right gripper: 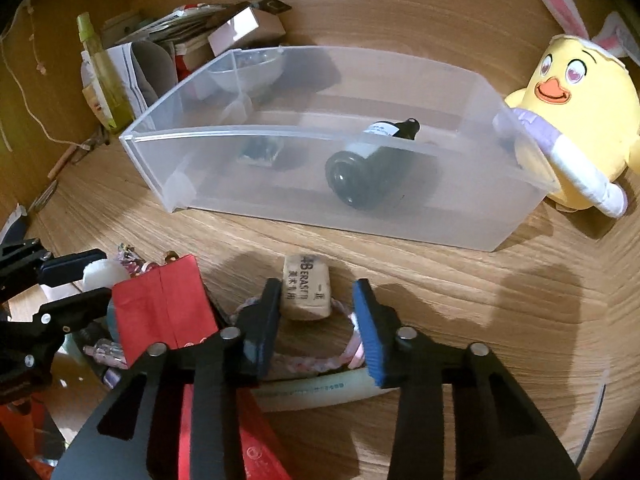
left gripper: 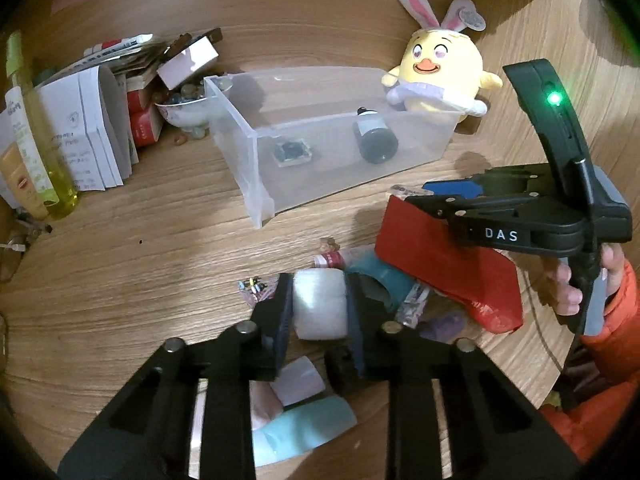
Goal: Organize objects
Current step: 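Grasp the white tape roll with left tool while right tool grasps the cork-tagged bracelet, then carry the tape roll with left tool while right tool carries the bracelet into the box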
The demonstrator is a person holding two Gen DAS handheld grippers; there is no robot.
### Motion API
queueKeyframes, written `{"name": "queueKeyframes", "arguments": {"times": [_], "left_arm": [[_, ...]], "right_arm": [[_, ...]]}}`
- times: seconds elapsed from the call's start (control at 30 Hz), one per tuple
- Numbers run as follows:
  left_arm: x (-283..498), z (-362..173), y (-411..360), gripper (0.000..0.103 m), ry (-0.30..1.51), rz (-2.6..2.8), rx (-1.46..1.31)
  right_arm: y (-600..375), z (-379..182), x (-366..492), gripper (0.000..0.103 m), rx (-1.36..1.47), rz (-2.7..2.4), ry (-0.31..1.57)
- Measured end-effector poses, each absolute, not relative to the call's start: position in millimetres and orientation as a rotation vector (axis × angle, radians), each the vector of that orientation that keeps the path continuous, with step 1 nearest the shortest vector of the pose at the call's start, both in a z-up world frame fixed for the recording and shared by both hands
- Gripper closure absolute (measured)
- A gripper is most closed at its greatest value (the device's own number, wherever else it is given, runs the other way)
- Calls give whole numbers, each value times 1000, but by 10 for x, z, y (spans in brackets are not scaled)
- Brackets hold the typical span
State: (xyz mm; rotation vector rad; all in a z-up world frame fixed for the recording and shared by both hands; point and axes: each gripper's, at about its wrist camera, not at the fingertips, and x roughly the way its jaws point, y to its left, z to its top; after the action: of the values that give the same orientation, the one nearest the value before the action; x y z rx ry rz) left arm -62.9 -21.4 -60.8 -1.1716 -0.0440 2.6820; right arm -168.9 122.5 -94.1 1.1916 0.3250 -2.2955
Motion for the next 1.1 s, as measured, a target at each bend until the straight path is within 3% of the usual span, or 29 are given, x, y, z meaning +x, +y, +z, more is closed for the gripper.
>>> {"name": "queueKeyframes", "arguments": {"times": [0.07,0.6,1.1], "left_arm": [[-627,-605,-225,79,-50,2688,-1170],[-606,-204,-336,79,-88,2815,-1035],[-837,185,-249,79,-81,2855,-927]], "right_arm": [[1231,-946,-1683,79,1188,-2294,319],[1404,-694,-1560,80,1077,-2366,259],[1734,-34,-1485,80,838,-2519,201]]}}
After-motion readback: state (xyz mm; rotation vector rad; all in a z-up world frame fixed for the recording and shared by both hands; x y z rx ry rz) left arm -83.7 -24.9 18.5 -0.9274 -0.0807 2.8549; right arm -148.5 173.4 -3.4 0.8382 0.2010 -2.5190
